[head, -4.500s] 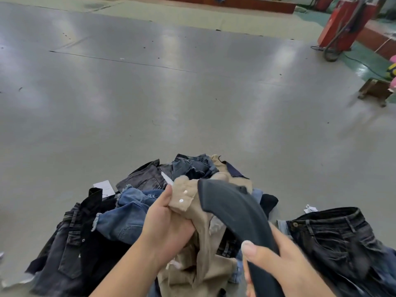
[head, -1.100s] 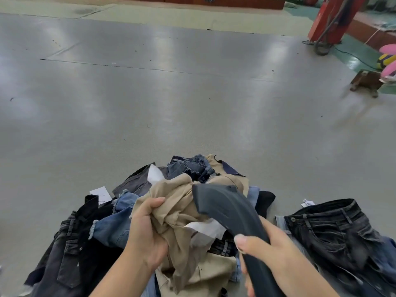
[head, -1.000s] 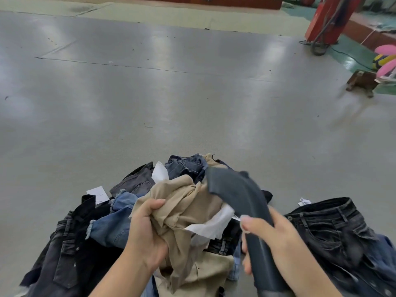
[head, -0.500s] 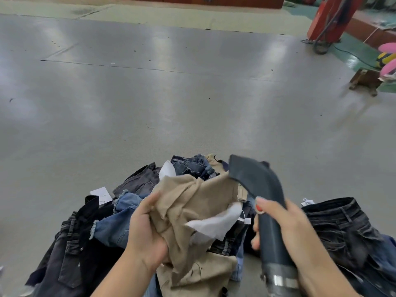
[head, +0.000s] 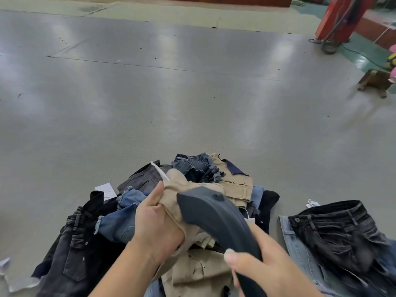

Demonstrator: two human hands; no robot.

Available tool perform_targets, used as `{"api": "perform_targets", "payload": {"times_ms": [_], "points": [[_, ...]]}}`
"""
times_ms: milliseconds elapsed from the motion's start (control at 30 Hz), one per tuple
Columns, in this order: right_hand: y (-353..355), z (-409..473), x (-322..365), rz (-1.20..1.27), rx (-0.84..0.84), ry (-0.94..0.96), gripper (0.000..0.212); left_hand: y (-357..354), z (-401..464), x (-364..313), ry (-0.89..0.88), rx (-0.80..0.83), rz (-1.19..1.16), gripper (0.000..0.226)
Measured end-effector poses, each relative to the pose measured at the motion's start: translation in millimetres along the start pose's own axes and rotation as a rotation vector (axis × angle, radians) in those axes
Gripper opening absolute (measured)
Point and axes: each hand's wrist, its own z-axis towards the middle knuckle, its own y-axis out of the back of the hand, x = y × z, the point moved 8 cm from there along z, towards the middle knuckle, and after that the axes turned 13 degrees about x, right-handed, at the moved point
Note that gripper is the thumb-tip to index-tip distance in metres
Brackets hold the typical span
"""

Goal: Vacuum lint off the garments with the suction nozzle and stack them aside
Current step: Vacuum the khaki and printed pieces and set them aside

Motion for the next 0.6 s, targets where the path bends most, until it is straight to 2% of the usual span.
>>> {"api": "perform_targets", "payload": {"times_ms": [100,167,267,333,400,467,533,600], "points": [[20.9,-0.9,-3.5,0.236,-0.153,0.001,0.020,2.3,-0.7,4.5,0.026,0.009,-0.008,0.059],[27.2,-4.0,-1.0,0.274,-0.152,0.041,0.026,7.2,-0.4,1.6,0.016,-0.030,-0.002,0.059],[8.0,0.6,-3.3,0.177,-0.037,0.042,0.047,4.9,0.0,4.2,0.017,-0.066,0.008,0.060],[-2.0,5.7,-9.4,0.172,-0.035,-0.016,0.043,2.8,0.4,9.3,0.042,-0.072,0.022,0.061],[13.3,4.3,-13.6,0.262,-0.152,-0.020,0.039,3.1,3.6,4.7,0.053,-0.110,0.073,0.060],[46.4,-7.0,-14.4,0.337,-0.362,0.026,0.050,4.5,17.2,-14.6,0.033,-0.203,0.217,0.052],[68.3,-19.8,-11.9,0.387,-0.488,0.061,0.050,2.3,43.6,-36.2,0.046,-0.294,0.486,0.035],[77.9,-25.0,-14.3,0.422,-0.537,0.078,0.045,-12.2,80.4,-43.2,0.122,-0.241,0.853,0.036]]}}
